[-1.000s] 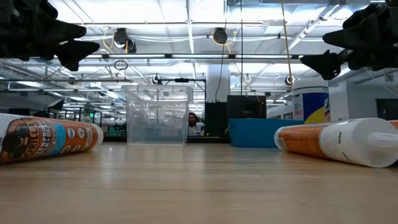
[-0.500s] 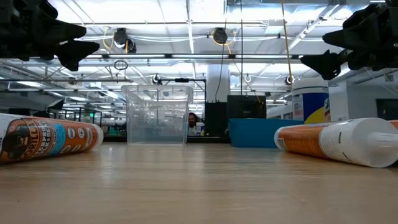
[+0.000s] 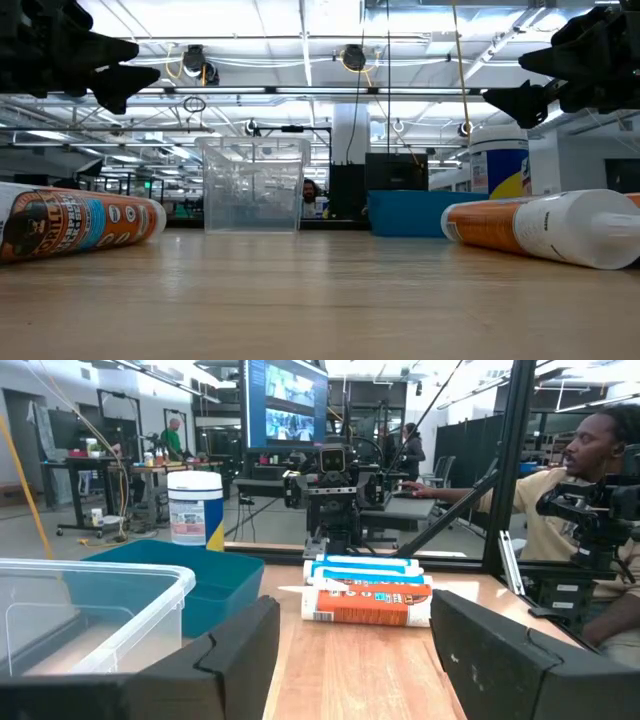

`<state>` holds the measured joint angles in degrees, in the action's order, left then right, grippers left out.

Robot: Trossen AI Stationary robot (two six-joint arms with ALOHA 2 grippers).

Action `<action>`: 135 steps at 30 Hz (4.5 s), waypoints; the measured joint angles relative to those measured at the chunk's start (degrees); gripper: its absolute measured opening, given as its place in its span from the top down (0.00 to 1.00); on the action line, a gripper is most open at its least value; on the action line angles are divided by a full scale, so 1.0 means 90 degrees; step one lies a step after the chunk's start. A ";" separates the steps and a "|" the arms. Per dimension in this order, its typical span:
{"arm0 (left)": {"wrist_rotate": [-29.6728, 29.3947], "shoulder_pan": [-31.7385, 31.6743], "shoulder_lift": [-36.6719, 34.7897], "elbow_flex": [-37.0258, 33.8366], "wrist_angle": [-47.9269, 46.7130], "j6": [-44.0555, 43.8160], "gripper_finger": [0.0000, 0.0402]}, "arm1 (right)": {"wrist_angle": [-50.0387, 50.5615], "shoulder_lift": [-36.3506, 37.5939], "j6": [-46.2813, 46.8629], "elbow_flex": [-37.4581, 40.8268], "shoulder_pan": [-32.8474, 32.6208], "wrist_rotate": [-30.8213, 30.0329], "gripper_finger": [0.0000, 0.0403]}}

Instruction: Pick & place silicon tubes, Sealant and Lysol wipes

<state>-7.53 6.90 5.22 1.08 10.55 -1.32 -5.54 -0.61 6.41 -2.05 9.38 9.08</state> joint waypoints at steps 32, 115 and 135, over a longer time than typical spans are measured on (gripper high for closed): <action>0.0000 0.0000 0.0000 0.0000 0.0000 0.0001 0.36 | 0.0000 -0.0002 -0.0002 0.0000 -0.0002 0.0000 0.03; 0.0000 0.0002 -0.0001 0.0000 0.0000 0.0000 0.36 | -0.0686 0.0001 0.1960 0.0001 0.0001 -0.0697 0.03; 0.0000 0.0001 0.0000 0.0000 0.0000 0.0000 0.36 | -0.0745 0.0001 0.3077 0.0001 0.0001 -0.0719 0.03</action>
<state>-7.53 6.91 5.22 1.08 10.55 -1.32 -12.24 -0.60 34.10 -2.04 9.39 2.61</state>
